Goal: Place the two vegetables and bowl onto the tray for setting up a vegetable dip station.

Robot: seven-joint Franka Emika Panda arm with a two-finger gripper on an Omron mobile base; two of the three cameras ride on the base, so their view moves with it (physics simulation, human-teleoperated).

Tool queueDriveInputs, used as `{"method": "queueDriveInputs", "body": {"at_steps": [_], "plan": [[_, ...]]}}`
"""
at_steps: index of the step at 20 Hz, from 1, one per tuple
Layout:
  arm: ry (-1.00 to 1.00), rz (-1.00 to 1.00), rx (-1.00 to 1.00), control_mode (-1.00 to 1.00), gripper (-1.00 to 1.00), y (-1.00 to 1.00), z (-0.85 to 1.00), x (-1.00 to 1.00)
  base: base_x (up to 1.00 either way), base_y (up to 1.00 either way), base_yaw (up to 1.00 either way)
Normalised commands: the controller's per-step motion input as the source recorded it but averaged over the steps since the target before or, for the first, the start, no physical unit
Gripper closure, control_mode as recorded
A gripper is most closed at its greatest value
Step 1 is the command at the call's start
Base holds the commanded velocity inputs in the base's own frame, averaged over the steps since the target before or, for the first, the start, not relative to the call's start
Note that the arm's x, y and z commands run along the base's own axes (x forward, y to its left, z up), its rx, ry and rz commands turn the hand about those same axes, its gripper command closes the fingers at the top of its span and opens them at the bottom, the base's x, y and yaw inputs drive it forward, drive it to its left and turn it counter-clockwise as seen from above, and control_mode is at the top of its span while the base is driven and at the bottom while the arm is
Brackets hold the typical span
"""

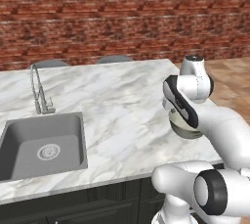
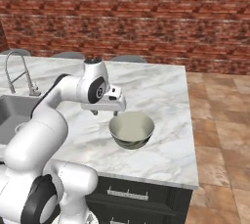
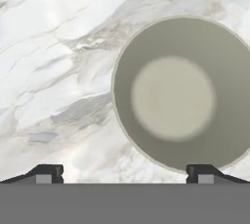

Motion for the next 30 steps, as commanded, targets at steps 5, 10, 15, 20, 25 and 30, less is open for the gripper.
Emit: {"method": "queueDriveInputs", "body": {"at_steps": [5,10,15,20,25,30], "plan": [[0.01,0.06,0.0,-1.0,-1.0,0.03,-0.38,0.26,0.0,0.0,0.0],[-0.02,0.05,0.0,-1.0,-1.0,0.0,-0.3,0.31,0.0,0.0,0.0],[-0.04,0.05,0.0,-1.0,-1.0,0.01,-0.35,0.23,0.0,0.0,0.0],[-0.03,0.01,0.0,-1.0,-1.0,0.0,-0.26,0.1,0.0,0.0,0.0],[-0.02,0.0,-0.04,-1.0,-1.0,0.0,-0.28,0.0,0.0,0.0,0.0],[-0.01,0.0,-0.04,-1.0,-1.0,0.0,-0.32,0.0,0.0,0.0,0.0]]}}
